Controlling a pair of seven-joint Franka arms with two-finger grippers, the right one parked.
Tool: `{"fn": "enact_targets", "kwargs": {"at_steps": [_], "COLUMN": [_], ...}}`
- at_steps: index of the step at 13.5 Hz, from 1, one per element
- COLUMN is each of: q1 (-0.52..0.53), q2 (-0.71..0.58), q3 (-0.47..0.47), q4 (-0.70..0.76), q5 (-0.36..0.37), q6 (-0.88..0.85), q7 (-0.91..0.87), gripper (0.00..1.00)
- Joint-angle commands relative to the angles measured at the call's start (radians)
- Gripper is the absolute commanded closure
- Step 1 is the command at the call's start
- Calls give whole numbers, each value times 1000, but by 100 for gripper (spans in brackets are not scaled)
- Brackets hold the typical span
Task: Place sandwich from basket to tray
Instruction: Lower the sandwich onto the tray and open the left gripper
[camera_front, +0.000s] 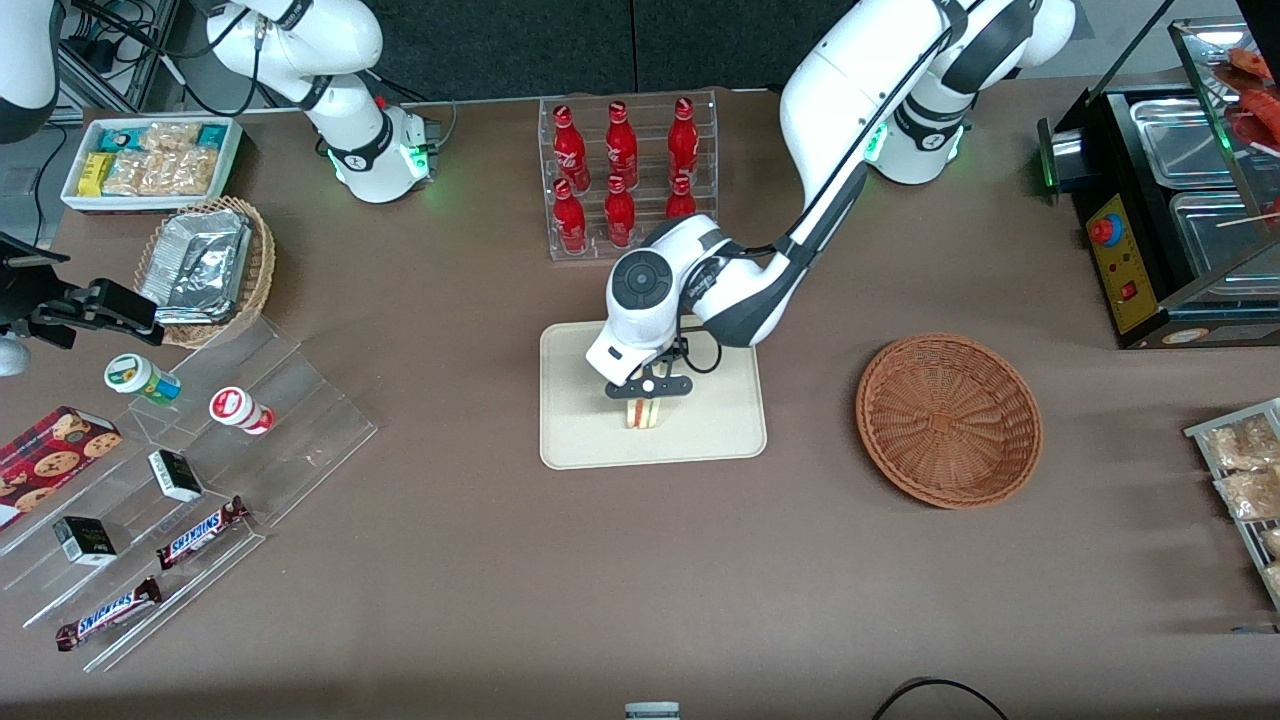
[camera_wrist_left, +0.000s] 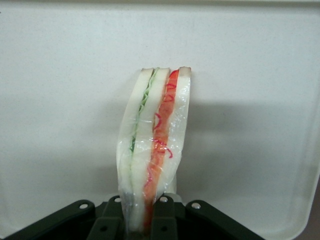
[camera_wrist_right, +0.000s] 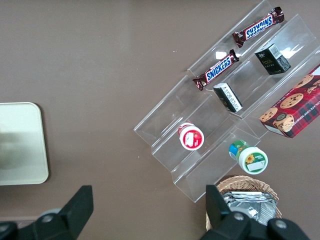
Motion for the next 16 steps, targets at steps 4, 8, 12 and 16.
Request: {"fn": "enact_targets", "kwargs": {"at_steps": [4,8,12,16], "q1": [-20,-17,3,66], "q2": [24,21,-7,-111], "q3": [13,12,13,15], "q4": [36,74,104,88], "q5": [27,24,25,29], "q6": [-8,-14,-57,-150], "q7": [-59,-54,-39,100], "gripper": [0,0,0,0]}}
